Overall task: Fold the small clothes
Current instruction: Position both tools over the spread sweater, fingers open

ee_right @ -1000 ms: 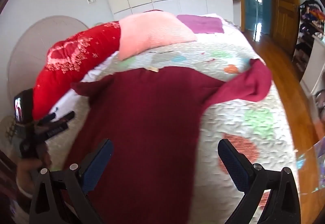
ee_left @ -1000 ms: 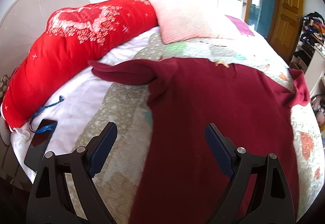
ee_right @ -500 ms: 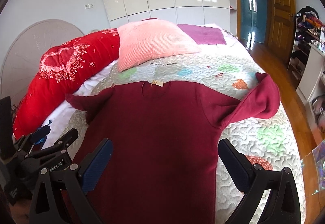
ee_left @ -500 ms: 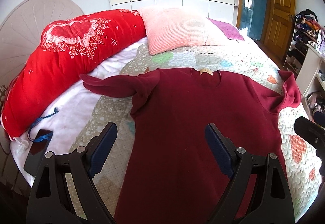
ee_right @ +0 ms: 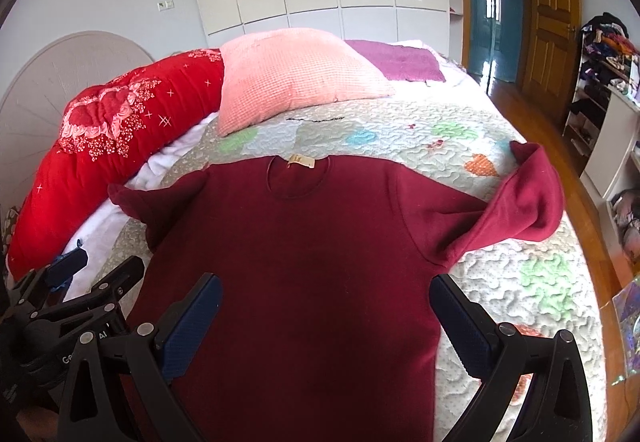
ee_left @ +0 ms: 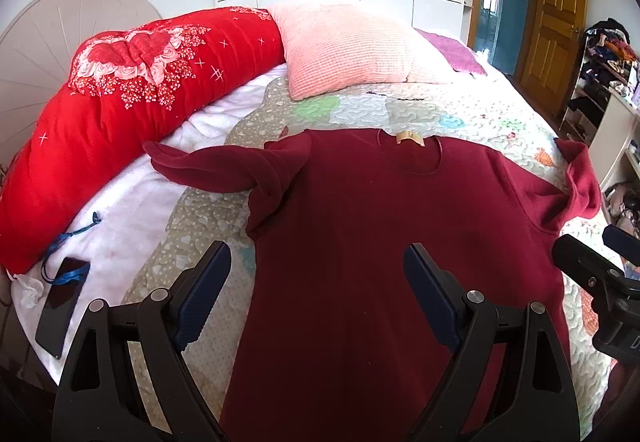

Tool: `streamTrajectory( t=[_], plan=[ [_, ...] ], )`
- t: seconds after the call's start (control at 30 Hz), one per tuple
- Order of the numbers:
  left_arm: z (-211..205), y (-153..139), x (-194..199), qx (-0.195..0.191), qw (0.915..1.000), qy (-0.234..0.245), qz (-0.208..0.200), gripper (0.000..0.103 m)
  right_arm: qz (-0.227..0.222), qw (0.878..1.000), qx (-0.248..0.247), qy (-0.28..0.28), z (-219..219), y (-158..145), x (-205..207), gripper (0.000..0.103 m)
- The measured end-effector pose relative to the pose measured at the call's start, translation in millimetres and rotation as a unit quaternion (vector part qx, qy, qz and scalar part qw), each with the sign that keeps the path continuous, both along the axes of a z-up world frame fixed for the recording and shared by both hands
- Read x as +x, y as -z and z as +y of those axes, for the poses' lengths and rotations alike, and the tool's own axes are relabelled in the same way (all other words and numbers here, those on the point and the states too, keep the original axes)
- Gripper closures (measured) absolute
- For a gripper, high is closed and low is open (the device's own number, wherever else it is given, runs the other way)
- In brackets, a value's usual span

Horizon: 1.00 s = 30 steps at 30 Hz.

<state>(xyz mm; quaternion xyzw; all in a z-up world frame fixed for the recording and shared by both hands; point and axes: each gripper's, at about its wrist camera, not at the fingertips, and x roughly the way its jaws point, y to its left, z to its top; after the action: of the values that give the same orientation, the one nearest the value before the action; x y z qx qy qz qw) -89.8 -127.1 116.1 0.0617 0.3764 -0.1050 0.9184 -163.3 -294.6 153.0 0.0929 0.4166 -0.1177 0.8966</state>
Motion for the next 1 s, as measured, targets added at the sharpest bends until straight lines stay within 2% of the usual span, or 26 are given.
streamTrajectory(
  t=[0.33,1.0],
  plan=[
    [-7.5,9.4,16.0,-0.005,0.9998,0.0,0.017,0.015,0.008,1.0,-0.009,-0.001,-0.1,18.1,20.0,0.0],
    [-22.1,18.1,16.0,-0.012,0.9995,0.008,0.03,0.015,0.021,0.999,-0.026,0.015,-13.7,36.5,17.3,0.0]
  ],
)
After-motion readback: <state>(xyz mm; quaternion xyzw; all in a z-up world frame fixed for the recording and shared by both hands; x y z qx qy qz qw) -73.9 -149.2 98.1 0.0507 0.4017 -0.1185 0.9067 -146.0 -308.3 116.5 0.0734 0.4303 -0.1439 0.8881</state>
